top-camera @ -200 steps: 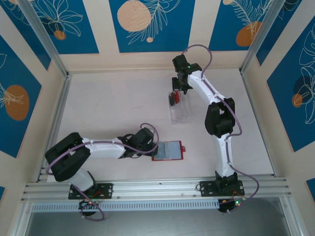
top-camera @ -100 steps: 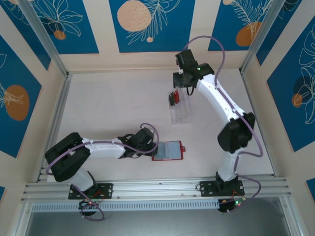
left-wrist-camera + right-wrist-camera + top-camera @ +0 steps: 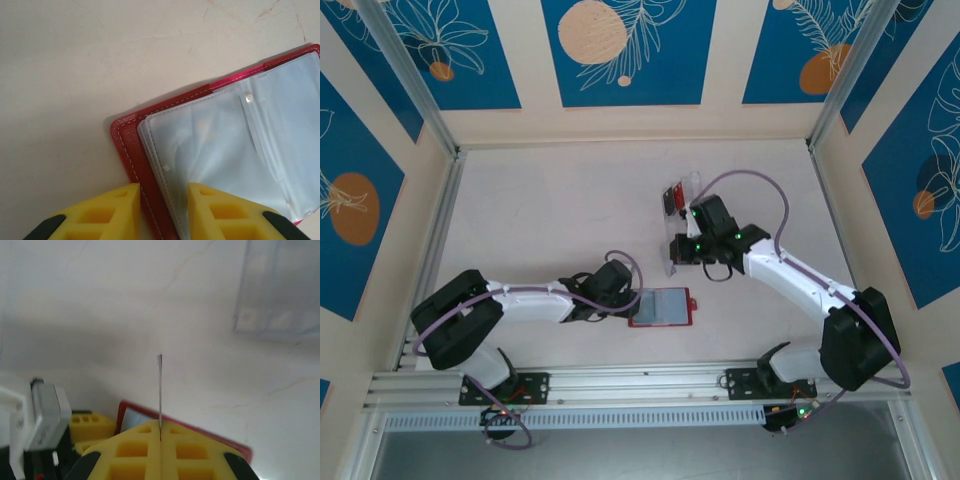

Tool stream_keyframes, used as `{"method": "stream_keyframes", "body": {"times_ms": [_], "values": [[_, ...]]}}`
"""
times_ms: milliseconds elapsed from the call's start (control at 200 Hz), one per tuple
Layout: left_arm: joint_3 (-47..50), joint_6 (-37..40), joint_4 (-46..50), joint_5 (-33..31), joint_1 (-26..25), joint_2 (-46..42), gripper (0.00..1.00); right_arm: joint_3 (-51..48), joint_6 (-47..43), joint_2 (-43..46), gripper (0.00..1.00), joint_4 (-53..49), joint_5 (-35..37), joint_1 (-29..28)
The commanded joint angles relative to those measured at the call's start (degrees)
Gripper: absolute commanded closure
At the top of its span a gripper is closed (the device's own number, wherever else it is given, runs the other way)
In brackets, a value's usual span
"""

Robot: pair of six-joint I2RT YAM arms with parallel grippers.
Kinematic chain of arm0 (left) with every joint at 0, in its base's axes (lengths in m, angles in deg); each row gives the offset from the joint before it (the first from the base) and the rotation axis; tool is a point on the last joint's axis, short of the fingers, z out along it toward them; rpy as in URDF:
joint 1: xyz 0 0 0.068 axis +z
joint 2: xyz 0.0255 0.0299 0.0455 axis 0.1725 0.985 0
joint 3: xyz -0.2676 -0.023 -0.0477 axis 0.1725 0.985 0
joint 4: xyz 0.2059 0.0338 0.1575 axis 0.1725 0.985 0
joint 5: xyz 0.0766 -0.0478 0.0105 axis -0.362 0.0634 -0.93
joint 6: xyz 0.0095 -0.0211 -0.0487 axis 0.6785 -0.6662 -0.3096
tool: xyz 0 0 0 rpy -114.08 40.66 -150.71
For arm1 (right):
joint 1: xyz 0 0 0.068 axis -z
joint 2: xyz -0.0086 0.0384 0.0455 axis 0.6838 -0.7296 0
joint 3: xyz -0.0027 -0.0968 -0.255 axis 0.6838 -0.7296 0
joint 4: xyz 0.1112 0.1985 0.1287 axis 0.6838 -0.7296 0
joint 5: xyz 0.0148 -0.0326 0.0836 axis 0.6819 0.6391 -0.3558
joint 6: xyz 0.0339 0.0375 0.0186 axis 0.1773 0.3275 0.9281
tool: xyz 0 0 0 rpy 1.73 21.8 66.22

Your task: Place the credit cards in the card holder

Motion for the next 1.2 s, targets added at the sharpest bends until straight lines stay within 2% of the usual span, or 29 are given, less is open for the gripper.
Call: {"method": "stream_keyframes", "body": {"times_ms": [0,175,315,485,640,910,1190], "values": [[0.74,1.50,4.80,0.78,-1.07,0.48,0.72,-7.31,8.65,4.25,1.00,12.71,-5.96,-1.22],[0.11,1.96,5.52,1.04,-1.16,1.09,0.72,-19.26,17.95,11.52,1.00,20.95,-2.35,-2.51],[-0.28,2.21,5.77,1.32,-1.27,1.78,0.72,-24.14,21.77,15.41,1.00,22.34,2.43,-4.88],[-0.37,2.30,5.89,1.33,-1.25,1.87,0.72,-28.45,26.57,15.24,1.00,26.52,5.23,-7.59],[-0.02,2.20,5.97,1.36,-1.33,1.54,0.72,-30.45,28.92,15.01,1.00,26.57,10.78,-10.84],[0.07,2.37,5.97,1.51,-1.36,1.36,0.72,-33.70,33.41,13.15,1.00,32.89,10.76,-11.38],[0.93,2.21,5.53,1.48,-1.36,0.94,0.72,-33.45,33.93,12.84,1.00,34.56,9.09,-11.38]]}}
